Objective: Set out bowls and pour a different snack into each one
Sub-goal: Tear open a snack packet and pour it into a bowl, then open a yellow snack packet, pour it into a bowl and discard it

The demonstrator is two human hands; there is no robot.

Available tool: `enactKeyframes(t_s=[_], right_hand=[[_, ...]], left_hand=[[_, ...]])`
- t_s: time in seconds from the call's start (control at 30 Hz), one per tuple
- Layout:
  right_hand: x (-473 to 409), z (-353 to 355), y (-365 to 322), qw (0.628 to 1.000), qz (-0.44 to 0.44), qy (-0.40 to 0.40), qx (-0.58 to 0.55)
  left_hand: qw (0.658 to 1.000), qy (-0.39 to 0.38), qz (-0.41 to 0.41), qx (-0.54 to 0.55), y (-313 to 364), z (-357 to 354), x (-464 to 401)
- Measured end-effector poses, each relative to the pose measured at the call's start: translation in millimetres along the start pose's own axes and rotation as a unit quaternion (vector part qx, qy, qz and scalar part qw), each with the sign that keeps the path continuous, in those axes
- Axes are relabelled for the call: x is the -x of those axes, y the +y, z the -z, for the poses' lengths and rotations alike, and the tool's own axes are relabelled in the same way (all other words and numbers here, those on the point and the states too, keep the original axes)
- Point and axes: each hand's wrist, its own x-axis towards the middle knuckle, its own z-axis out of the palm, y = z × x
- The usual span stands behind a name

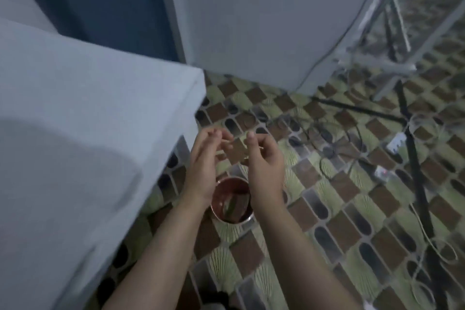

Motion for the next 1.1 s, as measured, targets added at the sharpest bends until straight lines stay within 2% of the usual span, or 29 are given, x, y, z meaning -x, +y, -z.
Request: enactKeyframes(t_s=[0.1,0.23,0.33,0.5,0.67,0.8,0.87,1.1], right_hand=[[19,-27,-69,0.997,0.035,-0.046,-0.056],[67,-82,-136,0.980,0.071,-0.175,-0.067],[116,-129,-163,0.954,0.073,-0.281,-0.070],[207,-197,-172,0.897,0.065,-0.432,-0.062],[328,-265,-175,0.821,0.082,-0.563,-0.046],[424,-309,-173,0.774,0.093,-0.625,-0.041],[465,-328,-170,0.764,0.099,-0.637,-0.039],[601,-392,-162,0.740,0.140,-0.657,-0.034]], left_hand=[[0.996,0.036,-0.078,-0.014,76,17,17],[0.973,0.160,-0.163,-0.045,158,73,67],[0.945,0.263,-0.180,-0.069,192,131,112],[0.883,0.414,-0.206,-0.080,216,219,201],[0.801,0.552,-0.220,-0.072,231,304,300],[0.747,0.618,-0.231,-0.082,234,371,376],[0.725,0.638,-0.244,-0.081,235,402,406],[0.697,0.654,-0.274,-0.104,247,504,495]])
